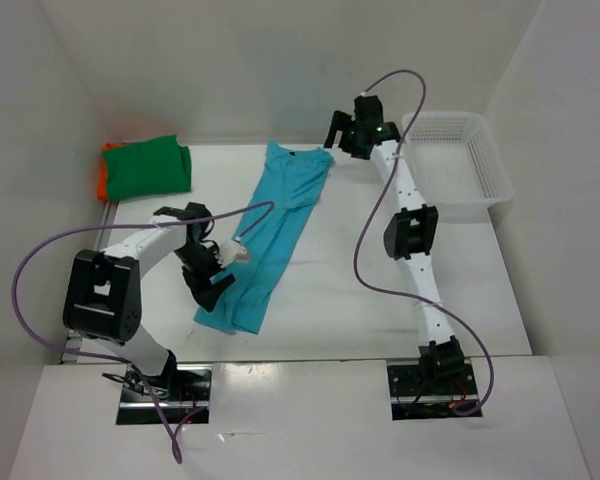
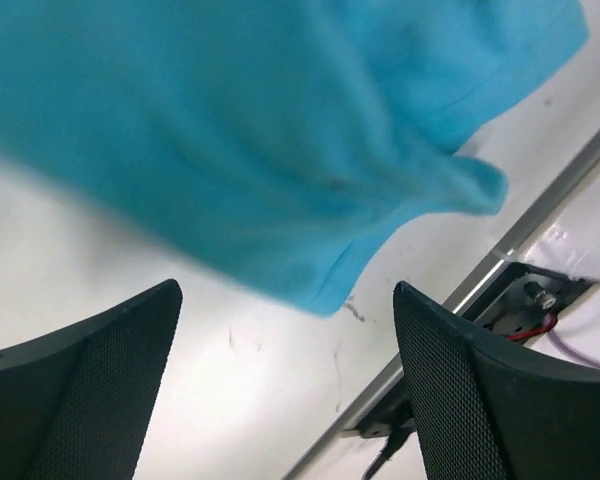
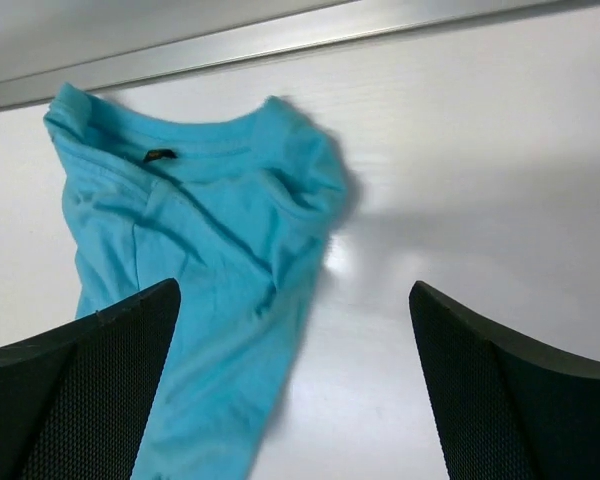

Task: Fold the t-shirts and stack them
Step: Rotate the tshirt 90 degrees

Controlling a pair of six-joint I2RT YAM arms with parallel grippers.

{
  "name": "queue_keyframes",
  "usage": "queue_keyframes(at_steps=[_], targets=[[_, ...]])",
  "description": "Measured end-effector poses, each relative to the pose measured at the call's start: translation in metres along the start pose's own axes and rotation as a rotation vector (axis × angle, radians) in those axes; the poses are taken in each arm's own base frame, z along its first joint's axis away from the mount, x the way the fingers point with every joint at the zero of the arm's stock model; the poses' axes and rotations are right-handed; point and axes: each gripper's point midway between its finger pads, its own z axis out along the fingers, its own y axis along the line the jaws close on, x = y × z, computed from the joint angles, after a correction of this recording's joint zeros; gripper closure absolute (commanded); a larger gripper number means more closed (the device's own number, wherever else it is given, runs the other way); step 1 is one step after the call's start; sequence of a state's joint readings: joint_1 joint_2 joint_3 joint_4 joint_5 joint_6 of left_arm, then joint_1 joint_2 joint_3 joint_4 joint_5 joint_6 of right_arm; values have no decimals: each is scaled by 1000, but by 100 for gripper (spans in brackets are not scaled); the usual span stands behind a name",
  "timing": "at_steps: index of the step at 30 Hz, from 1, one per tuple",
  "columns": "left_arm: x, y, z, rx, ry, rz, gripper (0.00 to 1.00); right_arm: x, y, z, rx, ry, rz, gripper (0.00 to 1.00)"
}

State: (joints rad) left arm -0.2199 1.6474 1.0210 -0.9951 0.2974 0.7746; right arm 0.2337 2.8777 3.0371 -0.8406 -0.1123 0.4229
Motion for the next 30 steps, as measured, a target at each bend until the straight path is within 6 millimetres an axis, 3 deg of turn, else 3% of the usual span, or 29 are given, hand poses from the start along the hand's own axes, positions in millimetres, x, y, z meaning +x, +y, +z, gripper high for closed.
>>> queue_keyframes(at_steps=[3, 6, 8, 10, 11, 13, 15, 18, 21, 22, 24, 26, 28, 30], targets=[[7, 9, -24, -87, -66, -93, 7, -24, -16, -52, 90, 12, -5, 0], [13, 24, -50, -217, -130, -174, 6, -34, -36, -139, 241, -12, -41, 0], [15, 31, -65, -289, -178, -226, 3, -15, -33, -210, 264, -29, -48, 0], [16, 41, -81, -359, -240, -284, 3, 17, -18, -277, 248, -72, -46, 0], [17, 45, -88, -390, -269, -318, 1, 39, -3, -303, 221, -84, -48, 0], [15, 51, -100, -439, -323, -353, 1, 93, 52, -331, 77, -67, -85, 0], [5, 51, -110, -455, -384, -369, 1, 162, 114, -337, -84, 33, -136, 0], [-7, 55, -120, -478, -459, -389, 1, 269, 158, -299, -107, 252, -214, 8], [-11, 57, -126, -495, -494, -405, 1, 362, 150, -252, -2, 430, -296, 36], [-12, 57, -127, -499, -501, -411, 1, 384, 144, -245, 29, 474, -318, 54], [-12, 58, -129, -507, -515, -419, 1, 409, 139, -239, 54, 527, -327, 61], [-10, 56, -128, -510, -519, -422, 1, 414, 143, -239, 48, 544, -310, 55], [-9, 55, -127, -511, -520, -422, 1, 409, 158, -239, 15, 543, -279, 43], [-9, 55, -126, -511, -520, -423, 1, 404, 175, -240, -34, 542, -263, 40]])
